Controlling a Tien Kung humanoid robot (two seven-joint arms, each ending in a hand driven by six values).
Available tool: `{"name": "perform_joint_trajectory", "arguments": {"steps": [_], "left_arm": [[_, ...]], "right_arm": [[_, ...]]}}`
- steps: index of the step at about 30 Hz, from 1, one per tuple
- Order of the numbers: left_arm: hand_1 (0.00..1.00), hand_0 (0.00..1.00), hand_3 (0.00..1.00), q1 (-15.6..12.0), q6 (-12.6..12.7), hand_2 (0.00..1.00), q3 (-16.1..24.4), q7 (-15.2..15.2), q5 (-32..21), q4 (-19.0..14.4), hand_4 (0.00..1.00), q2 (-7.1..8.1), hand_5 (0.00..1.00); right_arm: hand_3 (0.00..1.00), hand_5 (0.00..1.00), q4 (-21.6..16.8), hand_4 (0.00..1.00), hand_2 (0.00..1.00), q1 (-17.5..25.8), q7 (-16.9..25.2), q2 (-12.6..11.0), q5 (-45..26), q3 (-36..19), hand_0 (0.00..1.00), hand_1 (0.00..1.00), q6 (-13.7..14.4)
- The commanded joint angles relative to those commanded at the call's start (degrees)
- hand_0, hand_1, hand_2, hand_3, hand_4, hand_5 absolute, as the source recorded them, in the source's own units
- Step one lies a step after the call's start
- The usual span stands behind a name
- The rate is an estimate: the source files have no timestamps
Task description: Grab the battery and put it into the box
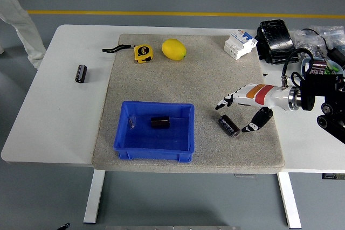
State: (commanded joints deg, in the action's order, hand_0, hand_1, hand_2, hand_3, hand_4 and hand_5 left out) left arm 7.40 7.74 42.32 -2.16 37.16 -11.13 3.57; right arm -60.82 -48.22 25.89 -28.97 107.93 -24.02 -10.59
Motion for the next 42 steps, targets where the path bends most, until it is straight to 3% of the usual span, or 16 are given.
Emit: {"name": "perform_joint_trajectory", "arguments": {"steps": [7, 31, 32, 37, 38, 42], "left_arm": [[0.807, 0.765, 0.646, -0.1, 0.0, 0.838, 0.6, -0.2, 0.7, 0.0, 0.741, -0.18, 0.609], [0.807, 0.765, 0.645, 0.1, 0.1, 0.838, -0.2, -0.3, -0.2, -0.2, 0.738, -0.30, 0.606], [0.808, 0.765, 0.645, 0.2, 0.0, 0.837, -0.2, -0.3, -0.2, -0.2, 0.738, -0.29, 0.606], [0.808, 0.765, 0.645, 0.2, 0.0, 0.837, -0.3, -0.4, -0.3, -0.2, 0.738, -0.30, 0.606], [0.807, 0.764, 0.645, 0.2, 0.0, 0.837, -0.3, -0.5, -0.3, -0.3, 0.738, -0.30, 0.606], [0.807, 0.764, 0.645, 0.1, 0.0, 0.837, -0.4, -0.5, -0.4, -0.3, 0.738, -0.29, 0.606]], "right_arm": [[0.835, 0.108, 2.4, 0.901, 0.787, 0.3, 0.8, 2.2, 1.2, 0.6, 0.724, 0.726, 1.8], [0.811, 0.098, 7.4, 0.885, 0.752, 1.7, 1.3, 5.4, 1.3, 1.3, 0.680, 0.684, 3.0], [0.656, 0.002, 7.6, 0.681, 0.570, 1.7, 1.4, 5.6, 1.3, 1.3, 0.492, 0.515, 3.2], [0.656, 0.002, 8.2, 0.681, 0.570, 2.0, 1.7, 6.1, 1.1, 1.3, 0.492, 0.515, 4.3], [0.501, 0.002, 8.3, 0.552, 0.483, 2.0, 1.7, 6.2, 0.9, 1.3, 0.447, 0.436, 4.5], [0.501, 0.002, 8.4, 0.552, 0.483, 2.1, 1.8, 6.3, 0.4, 1.6, 0.447, 0.436, 5.0]]}}
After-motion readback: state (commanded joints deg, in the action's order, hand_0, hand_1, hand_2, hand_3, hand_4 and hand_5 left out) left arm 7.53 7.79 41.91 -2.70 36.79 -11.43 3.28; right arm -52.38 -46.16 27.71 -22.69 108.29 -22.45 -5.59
